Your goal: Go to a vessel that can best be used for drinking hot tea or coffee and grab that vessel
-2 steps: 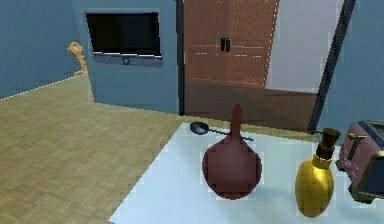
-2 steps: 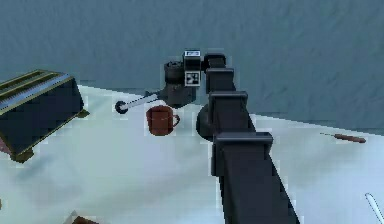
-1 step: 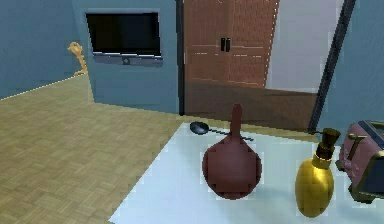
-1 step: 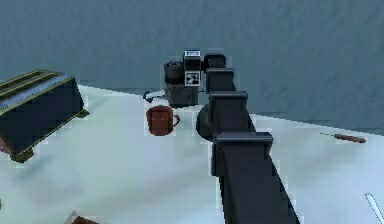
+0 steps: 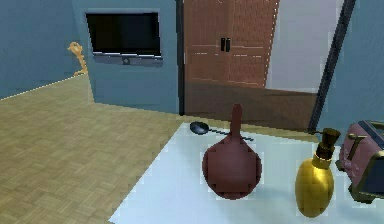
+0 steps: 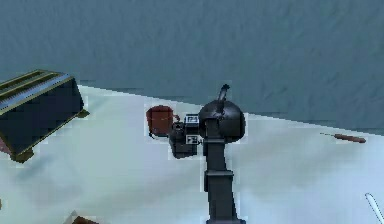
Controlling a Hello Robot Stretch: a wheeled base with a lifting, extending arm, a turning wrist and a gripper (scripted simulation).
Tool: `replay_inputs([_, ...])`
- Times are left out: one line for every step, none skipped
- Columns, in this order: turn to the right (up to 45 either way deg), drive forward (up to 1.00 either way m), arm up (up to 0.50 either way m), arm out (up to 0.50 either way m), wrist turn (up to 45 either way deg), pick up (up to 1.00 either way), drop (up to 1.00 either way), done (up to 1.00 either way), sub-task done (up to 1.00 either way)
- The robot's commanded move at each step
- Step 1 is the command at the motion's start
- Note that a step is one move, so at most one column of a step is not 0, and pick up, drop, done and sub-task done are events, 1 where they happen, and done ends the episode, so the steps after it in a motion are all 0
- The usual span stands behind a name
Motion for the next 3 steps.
replay_inputs([0.0, 0.00, 0.00, 0.00, 0.0, 1.00, 0.00, 0.00, 0.00])
replay_inputs([0.0, 0.00, 0.10, 0.00, 0.0, 0.00, 0.00, 0.00, 0.00])
replay_inputs([0.0, 0.00, 0.00, 0.00, 0.0, 0.00, 0.00, 1.00, 0.00])
